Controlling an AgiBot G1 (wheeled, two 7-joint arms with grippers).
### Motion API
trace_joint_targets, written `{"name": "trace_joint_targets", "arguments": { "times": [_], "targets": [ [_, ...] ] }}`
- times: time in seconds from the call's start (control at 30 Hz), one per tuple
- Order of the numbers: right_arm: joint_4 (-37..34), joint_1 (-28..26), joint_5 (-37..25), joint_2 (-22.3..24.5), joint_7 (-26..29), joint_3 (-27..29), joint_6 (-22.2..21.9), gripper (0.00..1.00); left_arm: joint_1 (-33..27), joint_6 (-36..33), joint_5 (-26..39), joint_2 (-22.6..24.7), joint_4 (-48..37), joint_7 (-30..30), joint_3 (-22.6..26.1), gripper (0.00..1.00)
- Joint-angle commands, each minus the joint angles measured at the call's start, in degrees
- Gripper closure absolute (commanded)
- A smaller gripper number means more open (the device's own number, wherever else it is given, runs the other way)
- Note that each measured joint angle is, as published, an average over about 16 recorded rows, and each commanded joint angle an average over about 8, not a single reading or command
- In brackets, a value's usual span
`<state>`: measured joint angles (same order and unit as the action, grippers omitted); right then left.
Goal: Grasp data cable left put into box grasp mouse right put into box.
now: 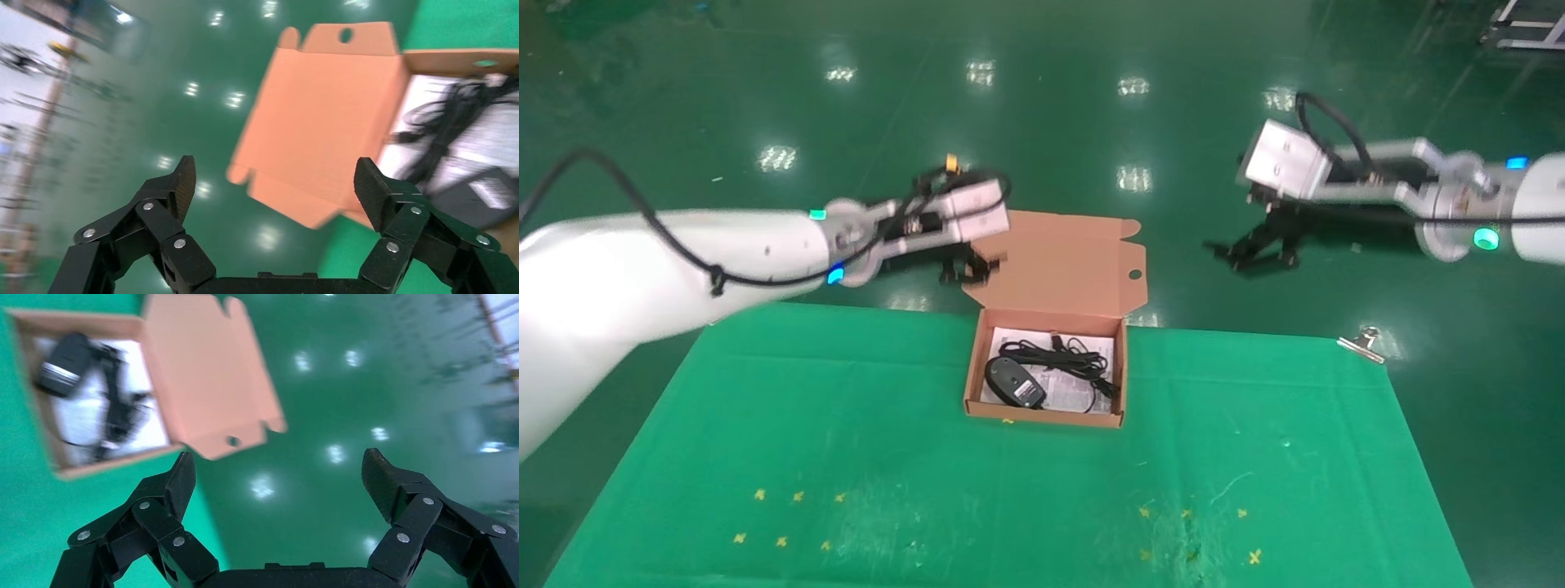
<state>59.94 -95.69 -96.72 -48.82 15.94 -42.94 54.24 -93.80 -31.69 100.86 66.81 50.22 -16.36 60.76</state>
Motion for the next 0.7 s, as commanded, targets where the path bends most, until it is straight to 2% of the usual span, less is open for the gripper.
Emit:
{"name": "trace_joint_targets", "arguments": {
  "times": [0.03,0.6,0.7],
  "targets": [
    [0.47,1.18,1.89,0.48,-0.18,0.93,1.09,0.00,1.13,-1.90,-2.08,-1.12,0.82,0.20,-1.58,0.00],
    [4.78,11.96,19.23,4.84,-1.82,9.44,11.03,0.00,11.45,-19.18,-20.95,-11.29,8.30,1.99,-15.89,0.00],
    [5.16,12.91,20.76,5.22,-1.96,10.19,11.90,0.00,12.36,-20.70,-22.62,-12.19,8.96,2.15,-17.15,0.00]
  ]
}}
